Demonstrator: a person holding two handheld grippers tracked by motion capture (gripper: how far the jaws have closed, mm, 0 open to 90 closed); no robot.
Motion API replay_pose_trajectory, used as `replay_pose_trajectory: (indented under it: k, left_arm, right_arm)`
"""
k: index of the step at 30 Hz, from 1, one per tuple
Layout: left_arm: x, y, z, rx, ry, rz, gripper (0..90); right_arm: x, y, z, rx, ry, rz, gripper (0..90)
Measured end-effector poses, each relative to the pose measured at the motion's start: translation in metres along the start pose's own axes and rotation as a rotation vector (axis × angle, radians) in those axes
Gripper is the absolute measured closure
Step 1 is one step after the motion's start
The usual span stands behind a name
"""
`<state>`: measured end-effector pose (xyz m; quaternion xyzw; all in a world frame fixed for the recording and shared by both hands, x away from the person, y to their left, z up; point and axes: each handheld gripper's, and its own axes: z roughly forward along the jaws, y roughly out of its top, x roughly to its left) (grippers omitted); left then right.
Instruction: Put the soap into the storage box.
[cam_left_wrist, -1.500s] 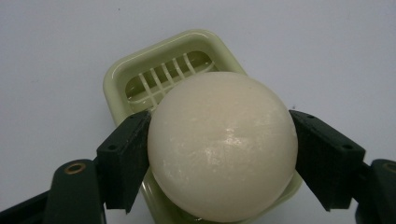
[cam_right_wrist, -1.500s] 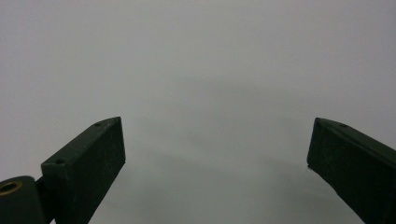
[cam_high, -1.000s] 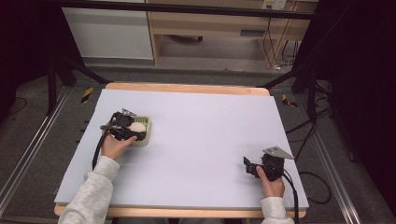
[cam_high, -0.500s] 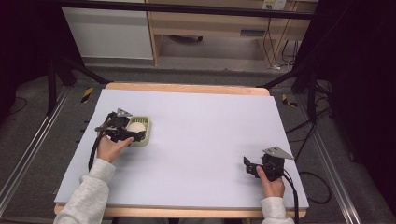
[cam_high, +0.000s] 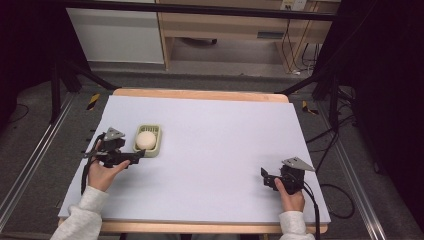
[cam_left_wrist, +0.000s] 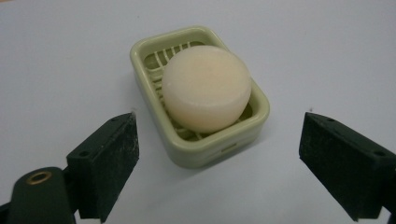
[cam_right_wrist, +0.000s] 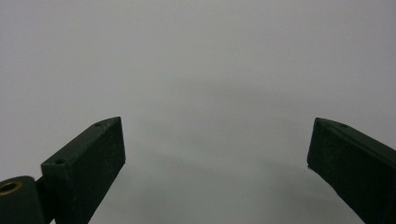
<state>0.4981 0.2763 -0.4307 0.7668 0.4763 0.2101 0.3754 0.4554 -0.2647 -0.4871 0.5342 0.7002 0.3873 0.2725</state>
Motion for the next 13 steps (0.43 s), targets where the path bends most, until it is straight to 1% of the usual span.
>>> replay_pose_trajectory:
  k: [3,5,8,9,13]
  left_arm:
    - [0.002,-0.009,-0.007,-0.006,0.005,-0.016,13.7]
    - [0.004,-0.017,-0.011,-0.017,0.010,-0.034,14.8]
    - [0.005,-0.027,-0.014,-0.020,0.019,-0.040,16.2]
    - [0.005,-0.032,-0.015,-0.021,0.021,-0.048,16.8]
    - [0.006,-0.047,-0.016,-0.025,0.032,-0.055,18.5]
  right_arm:
    - [0.000,0.000,0.000,0.001,0.001,0.001,4.5]
    - [0.000,0.000,0.000,0.001,-0.001,0.003,4.5]
    - [0.000,0.000,0.000,0.002,0.000,0.004,4.5]
    - [0.000,0.000,0.000,0.002,0.000,0.004,4.5]
    - [-0.001,0.000,0.001,0.010,0.009,0.010,4.5]
